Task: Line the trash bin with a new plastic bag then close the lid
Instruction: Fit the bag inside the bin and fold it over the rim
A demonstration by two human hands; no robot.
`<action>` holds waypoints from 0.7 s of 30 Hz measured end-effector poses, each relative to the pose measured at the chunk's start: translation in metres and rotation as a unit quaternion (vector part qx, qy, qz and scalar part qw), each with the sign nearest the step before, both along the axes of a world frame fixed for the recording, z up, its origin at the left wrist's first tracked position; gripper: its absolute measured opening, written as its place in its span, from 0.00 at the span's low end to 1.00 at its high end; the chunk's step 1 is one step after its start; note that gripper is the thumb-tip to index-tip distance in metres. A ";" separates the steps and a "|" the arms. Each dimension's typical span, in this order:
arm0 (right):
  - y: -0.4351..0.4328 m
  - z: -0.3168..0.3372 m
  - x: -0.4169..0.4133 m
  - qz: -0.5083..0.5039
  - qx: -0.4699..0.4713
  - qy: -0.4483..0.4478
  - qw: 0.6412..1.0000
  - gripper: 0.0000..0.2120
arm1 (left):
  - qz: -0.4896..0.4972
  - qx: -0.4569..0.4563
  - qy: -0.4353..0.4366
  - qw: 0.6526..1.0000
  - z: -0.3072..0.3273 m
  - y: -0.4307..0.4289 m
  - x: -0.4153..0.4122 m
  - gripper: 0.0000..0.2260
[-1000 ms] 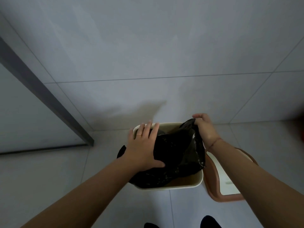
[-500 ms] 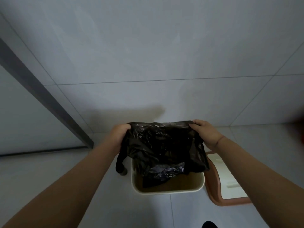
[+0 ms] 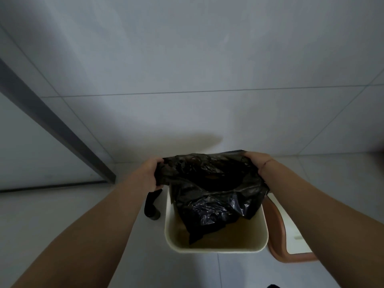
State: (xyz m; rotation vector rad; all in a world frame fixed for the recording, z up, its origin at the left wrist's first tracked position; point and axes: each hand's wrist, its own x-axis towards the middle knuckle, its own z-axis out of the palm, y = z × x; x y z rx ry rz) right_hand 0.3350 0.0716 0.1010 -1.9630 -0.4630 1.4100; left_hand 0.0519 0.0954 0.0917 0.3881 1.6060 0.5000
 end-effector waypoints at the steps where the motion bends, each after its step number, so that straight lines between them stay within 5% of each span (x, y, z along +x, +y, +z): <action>1: 0.001 -0.005 0.000 0.018 -0.019 0.002 1.000 0.10 | -0.004 -0.013 0.012 1.000 -0.005 -0.003 0.000 0.10; 6: -0.024 -0.014 0.013 0.044 -0.065 0.054 0.995 0.16 | -0.063 -0.060 0.009 0.996 -0.025 -0.037 -0.016 0.12; 11: -0.076 -0.012 0.022 -0.011 -0.064 0.134 0.989 0.06 | -0.081 -0.062 -0.081 0.991 -0.026 -0.082 -0.031 0.10; 21: -0.150 0.008 -0.002 -0.075 -0.093 0.137 0.983 0.08 | -0.049 -0.097 0.013 0.994 0.016 -0.160 -0.017 0.11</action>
